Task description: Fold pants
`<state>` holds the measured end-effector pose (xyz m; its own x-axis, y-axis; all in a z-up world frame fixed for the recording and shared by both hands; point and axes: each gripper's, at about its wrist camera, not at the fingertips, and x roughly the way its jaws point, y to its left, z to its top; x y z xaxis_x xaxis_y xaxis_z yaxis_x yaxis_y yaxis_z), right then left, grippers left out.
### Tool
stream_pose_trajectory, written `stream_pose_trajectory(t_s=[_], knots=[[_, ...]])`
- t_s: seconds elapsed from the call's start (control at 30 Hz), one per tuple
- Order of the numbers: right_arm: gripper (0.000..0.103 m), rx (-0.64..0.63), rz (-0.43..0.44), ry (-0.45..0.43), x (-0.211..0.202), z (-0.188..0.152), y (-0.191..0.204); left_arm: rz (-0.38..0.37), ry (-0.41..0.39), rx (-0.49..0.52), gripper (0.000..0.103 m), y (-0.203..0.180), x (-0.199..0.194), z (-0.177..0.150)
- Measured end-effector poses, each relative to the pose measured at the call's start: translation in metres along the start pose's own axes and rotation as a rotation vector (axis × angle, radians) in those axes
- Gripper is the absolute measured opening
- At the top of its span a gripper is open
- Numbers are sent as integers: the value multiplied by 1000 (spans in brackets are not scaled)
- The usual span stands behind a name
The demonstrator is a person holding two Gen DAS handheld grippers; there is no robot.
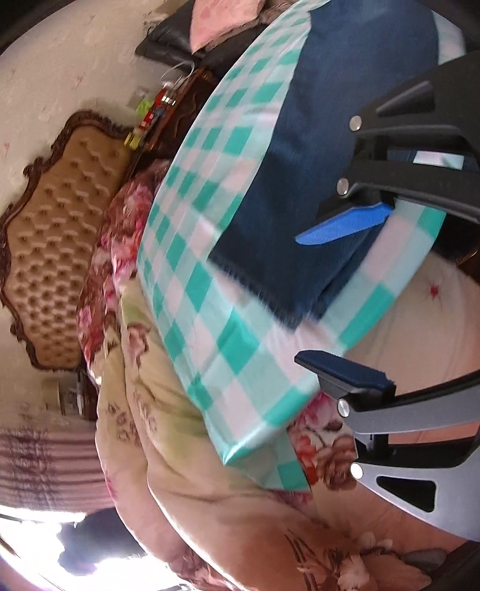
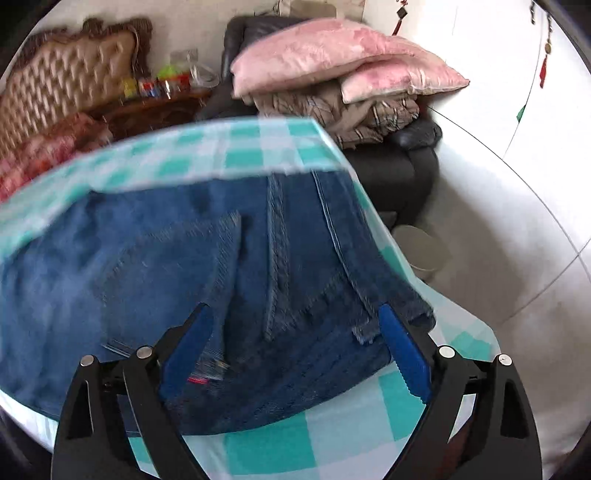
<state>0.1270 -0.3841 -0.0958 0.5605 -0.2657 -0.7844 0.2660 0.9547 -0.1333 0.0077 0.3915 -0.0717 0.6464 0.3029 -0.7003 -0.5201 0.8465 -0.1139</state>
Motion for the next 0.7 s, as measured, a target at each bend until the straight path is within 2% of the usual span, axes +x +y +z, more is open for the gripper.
stream_pose_trajectory(t_s=[0.07, 0.13, 0.2, 0.27, 0.33, 0.37, 0.43, 0.5, 0.57, 0.63, 0.7], knots=[[88, 15, 16, 33, 13, -9, -4, -24, 14, 34, 60, -15, -1, -7], [88, 26, 28, 7, 13, -15, -7, -39, 34, 61, 61, -29, 1, -11], [88, 24, 24, 2, 12, -16, -6, -23, 70, 95, 70, -47, 4, -15], [89, 32, 20, -1, 13, -18, -5, 37, 71, 147, 83, -73, 0, -18], [89, 35, 16, -1, 13, -17, -5, 40, 36, 191, 97, -94, -8, -20], [89, 42, 18, 4, 14, -17, -5, 32, -15, 214, 101, -106, -16, -22], [89, 49, 20, 8, 15, -16, -5, 34, -90, 297, 101, -129, -26, -28], [89, 40, 21, 3, 14, -17, -5, 64, -87, 347, 101, -143, -24, -30], [89, 35, 23, -7, 9, -16, -5, 48, -80, 371, 101, -150, -23, -35], [90, 56, 25, -42, -5, -13, -5, 40, -86, 363, 92, -153, -24, -39], [90, 47, 34, -81, -16, -9, -4, 46, -59, 363, 75, -157, -18, -44]])
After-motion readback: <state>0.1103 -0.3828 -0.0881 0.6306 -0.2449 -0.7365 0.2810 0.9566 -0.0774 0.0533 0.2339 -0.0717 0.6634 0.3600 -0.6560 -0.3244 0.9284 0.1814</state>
